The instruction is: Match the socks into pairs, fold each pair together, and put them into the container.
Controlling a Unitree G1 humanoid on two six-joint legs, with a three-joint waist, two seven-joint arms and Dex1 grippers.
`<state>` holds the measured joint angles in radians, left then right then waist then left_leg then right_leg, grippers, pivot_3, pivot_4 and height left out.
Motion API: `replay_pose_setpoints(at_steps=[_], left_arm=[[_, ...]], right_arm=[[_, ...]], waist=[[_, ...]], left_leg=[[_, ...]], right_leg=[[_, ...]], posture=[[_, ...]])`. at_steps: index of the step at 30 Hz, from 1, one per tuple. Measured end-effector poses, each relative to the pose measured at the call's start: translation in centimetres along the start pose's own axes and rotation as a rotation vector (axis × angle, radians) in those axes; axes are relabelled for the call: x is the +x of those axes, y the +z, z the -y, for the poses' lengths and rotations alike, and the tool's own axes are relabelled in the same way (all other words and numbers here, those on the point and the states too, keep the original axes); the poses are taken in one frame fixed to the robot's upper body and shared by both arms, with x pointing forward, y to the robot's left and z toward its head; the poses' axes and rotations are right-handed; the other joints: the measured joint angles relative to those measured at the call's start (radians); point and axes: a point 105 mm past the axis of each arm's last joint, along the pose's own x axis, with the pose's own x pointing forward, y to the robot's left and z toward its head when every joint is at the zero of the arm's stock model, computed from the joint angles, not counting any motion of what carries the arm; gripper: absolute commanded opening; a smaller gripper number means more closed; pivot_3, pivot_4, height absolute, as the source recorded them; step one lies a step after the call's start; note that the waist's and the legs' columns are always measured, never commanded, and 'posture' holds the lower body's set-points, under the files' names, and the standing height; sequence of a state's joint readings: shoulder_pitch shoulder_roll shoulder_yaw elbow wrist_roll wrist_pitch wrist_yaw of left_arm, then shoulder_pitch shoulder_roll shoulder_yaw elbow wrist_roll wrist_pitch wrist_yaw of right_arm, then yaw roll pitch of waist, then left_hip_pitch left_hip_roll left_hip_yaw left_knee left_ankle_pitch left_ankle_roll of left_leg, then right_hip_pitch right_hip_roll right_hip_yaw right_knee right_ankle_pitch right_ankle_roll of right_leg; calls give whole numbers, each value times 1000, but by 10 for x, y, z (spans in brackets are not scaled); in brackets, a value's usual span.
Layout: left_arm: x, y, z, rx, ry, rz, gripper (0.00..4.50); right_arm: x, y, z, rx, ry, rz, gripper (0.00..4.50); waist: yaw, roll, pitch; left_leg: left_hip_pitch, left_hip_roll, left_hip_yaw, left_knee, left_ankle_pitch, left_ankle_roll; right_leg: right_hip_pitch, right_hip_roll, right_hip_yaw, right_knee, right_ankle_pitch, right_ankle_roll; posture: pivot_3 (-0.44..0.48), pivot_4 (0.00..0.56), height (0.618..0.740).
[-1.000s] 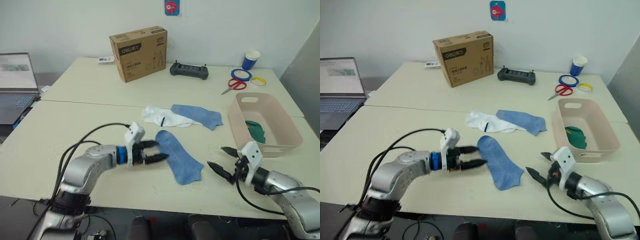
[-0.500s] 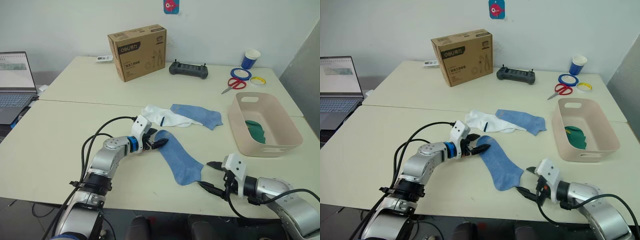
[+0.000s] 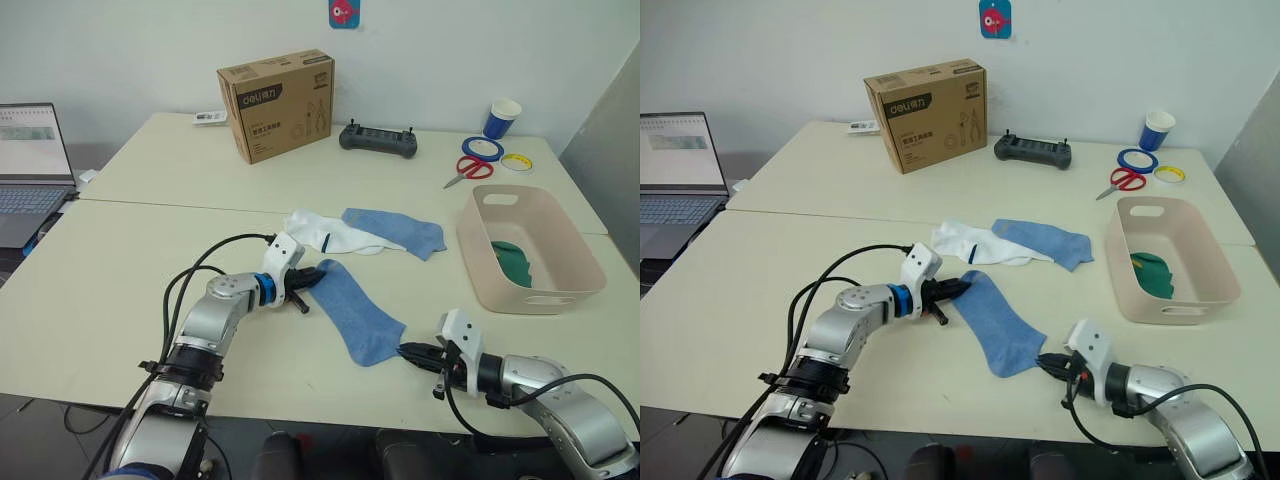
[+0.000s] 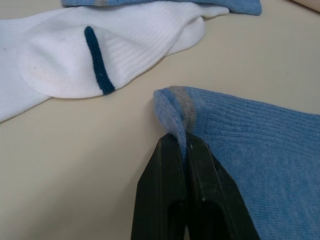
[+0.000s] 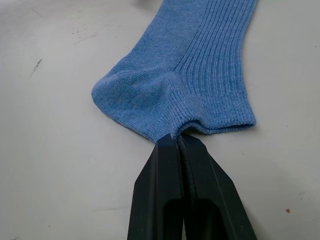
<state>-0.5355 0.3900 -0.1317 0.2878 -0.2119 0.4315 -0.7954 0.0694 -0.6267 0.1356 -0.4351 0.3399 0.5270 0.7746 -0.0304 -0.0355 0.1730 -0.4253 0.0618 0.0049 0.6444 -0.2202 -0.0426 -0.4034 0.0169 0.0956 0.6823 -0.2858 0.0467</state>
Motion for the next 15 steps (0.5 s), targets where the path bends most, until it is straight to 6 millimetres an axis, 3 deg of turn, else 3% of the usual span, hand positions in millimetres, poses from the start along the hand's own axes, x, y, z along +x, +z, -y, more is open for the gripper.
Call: replay_pose_setpoints(at_steps=[5, 10, 15], left_arm=[[-7, -4, 4, -23, -2, -6, 18], [-30, -15, 16, -77, -5, -27, 18], [-53, -25, 42, -181, 0, -65, 18]], right_arm=[[-5, 1, 5, 7, -13, 16, 0], [-25, 8, 33, 57, -114, 42, 0], [-42, 7, 48, 127, -85, -40, 0]], waist=[[-2, 0, 0], [-2, 1, 0], [-2, 1, 0]], left_leg=[[0, 0, 0, 0, 0, 0], [0, 1, 0, 0, 0, 0], [1, 1, 0, 0, 0, 0]], right_leg=[[0, 0, 0, 0, 0, 0], [0, 0, 0, 1, 0, 0], [0, -1, 0, 1, 1, -1]], posture=[[0, 150, 740], [0, 150, 740], [0, 150, 740]])
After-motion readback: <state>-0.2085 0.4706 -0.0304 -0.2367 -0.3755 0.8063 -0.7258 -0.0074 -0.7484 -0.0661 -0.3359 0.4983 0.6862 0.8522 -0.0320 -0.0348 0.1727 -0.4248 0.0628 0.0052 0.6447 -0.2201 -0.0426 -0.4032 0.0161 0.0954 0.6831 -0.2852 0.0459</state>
